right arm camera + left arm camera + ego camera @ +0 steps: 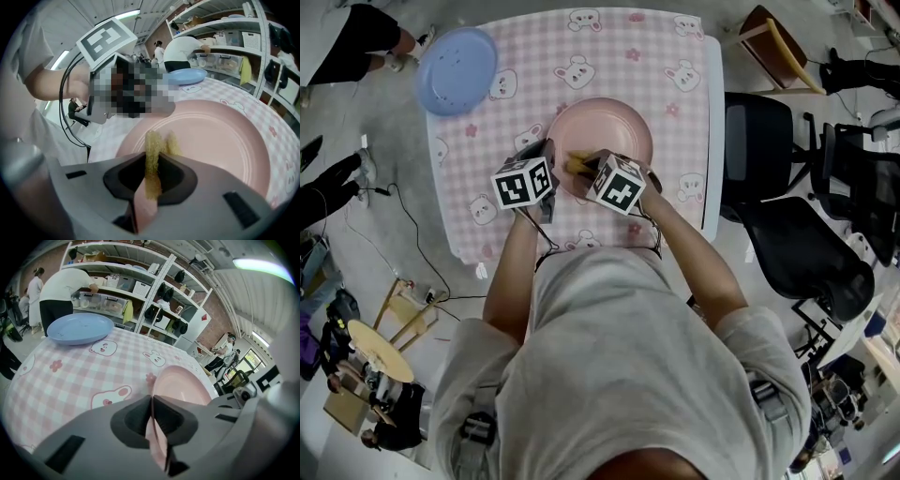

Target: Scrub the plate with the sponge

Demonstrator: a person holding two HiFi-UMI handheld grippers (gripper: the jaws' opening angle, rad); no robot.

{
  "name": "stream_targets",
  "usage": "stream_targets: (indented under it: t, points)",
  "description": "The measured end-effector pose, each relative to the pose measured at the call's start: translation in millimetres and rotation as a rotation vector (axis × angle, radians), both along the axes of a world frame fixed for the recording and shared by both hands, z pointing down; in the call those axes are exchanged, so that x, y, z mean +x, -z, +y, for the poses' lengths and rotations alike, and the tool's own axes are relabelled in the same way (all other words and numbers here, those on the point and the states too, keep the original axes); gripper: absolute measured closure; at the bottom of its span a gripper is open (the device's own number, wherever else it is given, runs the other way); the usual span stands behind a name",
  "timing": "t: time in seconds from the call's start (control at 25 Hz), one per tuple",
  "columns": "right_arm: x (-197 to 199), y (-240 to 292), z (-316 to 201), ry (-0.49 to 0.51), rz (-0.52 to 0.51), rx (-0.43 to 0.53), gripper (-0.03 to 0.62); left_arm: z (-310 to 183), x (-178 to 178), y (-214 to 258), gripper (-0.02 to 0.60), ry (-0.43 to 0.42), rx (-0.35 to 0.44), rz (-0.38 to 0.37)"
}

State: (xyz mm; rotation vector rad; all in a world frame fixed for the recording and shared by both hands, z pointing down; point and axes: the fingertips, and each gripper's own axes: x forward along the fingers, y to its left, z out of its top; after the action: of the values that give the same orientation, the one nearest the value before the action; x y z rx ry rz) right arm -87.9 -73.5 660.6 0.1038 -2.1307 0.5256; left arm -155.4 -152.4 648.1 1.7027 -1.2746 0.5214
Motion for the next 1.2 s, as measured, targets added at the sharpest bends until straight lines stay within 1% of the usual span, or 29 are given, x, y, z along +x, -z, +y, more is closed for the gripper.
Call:
stream_targets:
  t: [0.2, 0.36, 0.6, 0.72, 0.88, 1.04, 1.2]
  points:
    - [14.6, -2.2, 17.7, 0.03, 0.023, -0.024, 0.526, 0.7, -0.9, 0.0, 0.554, -0.001, 0.0, 0.0]
    - [29.5, -4.7, 26.8, 0.048, 0.05, -0.032, 0.526, 4.1, -0.7, -3.2, 0.554, 0.003, -0.019, 0.005]
    - [46.4, -8.0, 30.3, 0.055, 0.079, -0.05, 0.526, 1.1, -1.1, -2.1, 0.554, -0.005, -0.008, 0.0]
    - [54.2, -8.3, 31.8, 0.044, 0.095, -0.054, 0.526, 3.7, -2.1, -1.5, 0.554, -0.006, -0.006, 0.004]
    - [65.0, -8.5, 27.7, 0.017, 0.107, -0.056, 0.526, 7.3, -1.8, -5.3, 0.555, 0.002, -0.028, 0.009]
    - [76.6, -9.3, 16.9, -0.013, 0.132, -0.034, 0.526, 5.9, -1.0, -6.8, 0.555, 0.001, -0.027, 0.006]
    - [86.4, -9.7, 4.6, -0.081, 0.13, -0.035, 0.526, 5.9, 0.0, -2.4, 0.555, 0.0, -0.017, -0.001]
